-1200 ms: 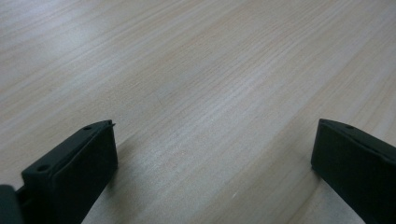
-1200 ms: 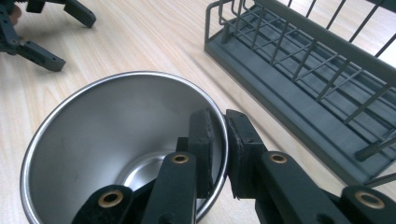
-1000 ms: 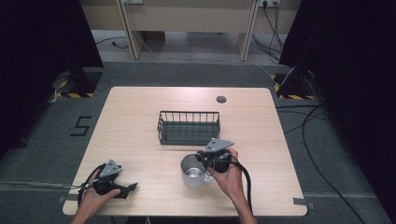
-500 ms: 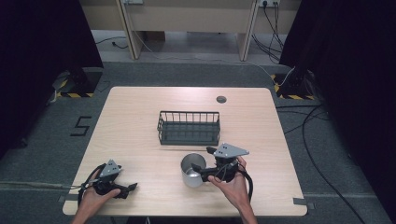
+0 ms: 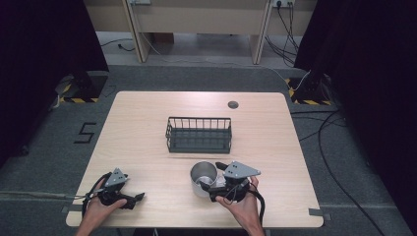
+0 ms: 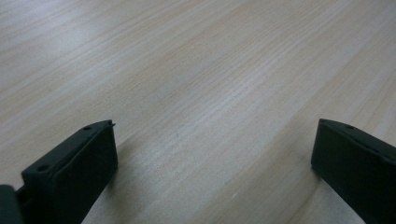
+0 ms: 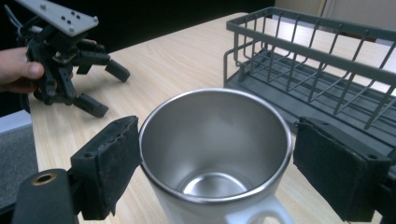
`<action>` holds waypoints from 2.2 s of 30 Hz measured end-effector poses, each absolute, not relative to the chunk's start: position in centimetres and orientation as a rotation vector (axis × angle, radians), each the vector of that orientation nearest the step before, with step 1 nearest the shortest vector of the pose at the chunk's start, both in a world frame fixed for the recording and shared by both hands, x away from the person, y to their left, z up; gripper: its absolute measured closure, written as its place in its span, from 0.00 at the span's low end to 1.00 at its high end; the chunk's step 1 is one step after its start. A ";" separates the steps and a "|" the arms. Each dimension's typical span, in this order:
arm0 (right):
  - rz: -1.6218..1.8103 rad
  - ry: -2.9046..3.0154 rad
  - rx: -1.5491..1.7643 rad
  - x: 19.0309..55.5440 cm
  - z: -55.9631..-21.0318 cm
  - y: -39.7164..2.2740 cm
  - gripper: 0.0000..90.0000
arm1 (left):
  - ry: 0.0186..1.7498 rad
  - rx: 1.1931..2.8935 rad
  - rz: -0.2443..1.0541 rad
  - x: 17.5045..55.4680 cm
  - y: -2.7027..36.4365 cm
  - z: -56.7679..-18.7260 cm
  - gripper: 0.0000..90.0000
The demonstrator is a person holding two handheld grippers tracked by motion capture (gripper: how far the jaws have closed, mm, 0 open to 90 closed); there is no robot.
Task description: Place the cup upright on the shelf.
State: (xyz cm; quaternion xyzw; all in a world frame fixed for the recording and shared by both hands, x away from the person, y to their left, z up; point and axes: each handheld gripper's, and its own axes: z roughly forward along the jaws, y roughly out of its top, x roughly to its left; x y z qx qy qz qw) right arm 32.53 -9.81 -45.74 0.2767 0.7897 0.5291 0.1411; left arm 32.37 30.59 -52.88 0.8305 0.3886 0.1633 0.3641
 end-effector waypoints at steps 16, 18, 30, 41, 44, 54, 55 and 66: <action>1.470 2.302 0.797 33.4 -46.5 -7.9 0.06 | 1.000 2.137 0.421 32.4 30.6 -52.9 0.00; 1.462 2.313 0.790 33.6 -46.4 -7.8 0.06 | 1.000 2.137 0.420 32.4 30.6 -52.9 0.00; 1.492 2.338 0.782 34.2 -46.8 -7.7 0.06 | 1.000 2.137 0.421 32.4 30.6 -52.9 0.00; 1.520 2.312 0.743 34.2 -46.5 -7.7 0.06 | 1.000 2.137 0.420 32.4 30.6 -52.9 0.00; 1.543 2.312 0.746 34.3 -46.3 -7.8 0.06 | 1.000 2.137 0.421 32.4 30.6 -52.9 0.00; 1.554 2.293 0.758 34.6 -45.5 -8.0 0.06 | 1.000 2.137 0.420 32.4 30.6 -52.9 0.00; 1.557 2.289 0.760 34.7 -45.4 -8.1 0.06 | 1.000 2.137 0.421 32.4 30.6 -52.9 0.00; 1.584 2.257 0.753 35.3 -43.5 -8.1 0.06 | 1.000 2.137 0.421 32.4 30.6 -52.9 0.00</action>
